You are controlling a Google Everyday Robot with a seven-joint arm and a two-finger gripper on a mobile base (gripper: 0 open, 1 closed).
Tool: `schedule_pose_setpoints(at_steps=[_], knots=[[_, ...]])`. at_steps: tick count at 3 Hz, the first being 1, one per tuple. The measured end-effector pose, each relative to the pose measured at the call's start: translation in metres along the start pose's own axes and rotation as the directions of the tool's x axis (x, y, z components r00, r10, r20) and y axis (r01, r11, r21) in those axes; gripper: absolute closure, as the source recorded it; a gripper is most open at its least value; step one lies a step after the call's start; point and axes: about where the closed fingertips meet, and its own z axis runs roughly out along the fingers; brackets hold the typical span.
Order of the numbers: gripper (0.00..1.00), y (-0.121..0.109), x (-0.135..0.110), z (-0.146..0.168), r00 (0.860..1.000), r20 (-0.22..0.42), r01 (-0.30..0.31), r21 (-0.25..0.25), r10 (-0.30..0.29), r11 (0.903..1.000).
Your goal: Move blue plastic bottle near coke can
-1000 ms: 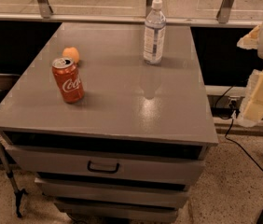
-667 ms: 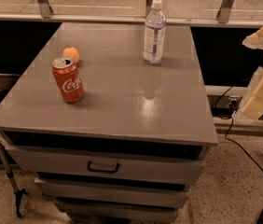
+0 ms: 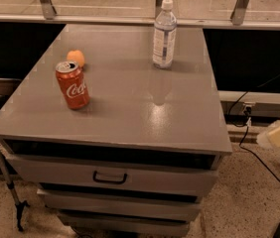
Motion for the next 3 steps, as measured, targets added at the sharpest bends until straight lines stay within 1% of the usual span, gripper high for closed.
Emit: schedule_pose_setpoints(at_steps=[1, 2, 3], knots=[[0.00, 0.003, 0.008, 0.006, 0.980, 0.157, -0.137, 0.060, 0.126, 0.9888], [0.00, 0.004, -0.009, 0.009, 0.927, 0.304, -0.264, 0.123, 0.217, 0.9566], [0.00, -0.009, -0.016, 0.012, 0.875, 0.394, -0.379, 0.197, 0.281, 0.9040]])
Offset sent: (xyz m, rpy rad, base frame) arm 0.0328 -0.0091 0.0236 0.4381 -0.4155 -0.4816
